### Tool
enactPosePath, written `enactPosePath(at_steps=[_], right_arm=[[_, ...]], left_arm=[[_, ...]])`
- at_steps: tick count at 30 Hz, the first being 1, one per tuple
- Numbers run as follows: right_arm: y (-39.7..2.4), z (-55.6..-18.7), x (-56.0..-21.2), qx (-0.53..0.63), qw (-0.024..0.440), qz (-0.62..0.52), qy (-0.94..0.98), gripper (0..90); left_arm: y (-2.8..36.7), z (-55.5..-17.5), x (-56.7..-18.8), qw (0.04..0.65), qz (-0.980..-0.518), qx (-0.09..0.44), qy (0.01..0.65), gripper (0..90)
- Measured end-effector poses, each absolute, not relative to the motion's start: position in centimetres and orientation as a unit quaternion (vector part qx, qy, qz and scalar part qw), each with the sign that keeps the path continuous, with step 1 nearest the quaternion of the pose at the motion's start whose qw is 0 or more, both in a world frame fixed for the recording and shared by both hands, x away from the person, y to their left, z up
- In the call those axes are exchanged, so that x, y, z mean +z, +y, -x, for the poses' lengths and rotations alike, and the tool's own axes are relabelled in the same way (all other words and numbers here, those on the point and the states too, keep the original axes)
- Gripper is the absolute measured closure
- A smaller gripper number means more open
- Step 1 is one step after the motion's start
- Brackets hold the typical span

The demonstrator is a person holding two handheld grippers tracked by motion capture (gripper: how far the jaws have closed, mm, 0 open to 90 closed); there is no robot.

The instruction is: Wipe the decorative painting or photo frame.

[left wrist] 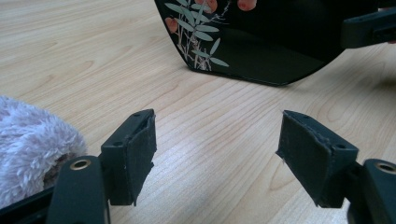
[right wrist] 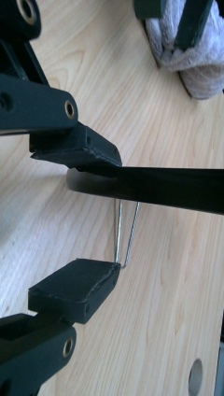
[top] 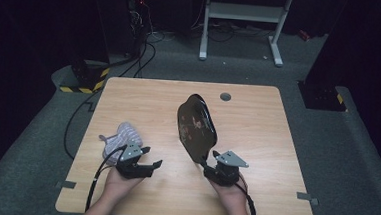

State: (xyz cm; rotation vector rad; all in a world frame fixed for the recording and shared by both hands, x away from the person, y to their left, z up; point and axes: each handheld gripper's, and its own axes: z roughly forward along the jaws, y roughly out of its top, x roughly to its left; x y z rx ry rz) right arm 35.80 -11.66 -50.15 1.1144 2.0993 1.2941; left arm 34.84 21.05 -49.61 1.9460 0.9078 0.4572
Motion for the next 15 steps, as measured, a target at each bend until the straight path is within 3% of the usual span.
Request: enactPosePath(at_steps=[15], right_arm=[[-13.1,-37.1,-50.1,0.465,0.228,-0.429,0.741,46.8]], left_arm=[[21.7,-34.3,-49.5,0.454,-0.788,0.187,0.371,28.2]])
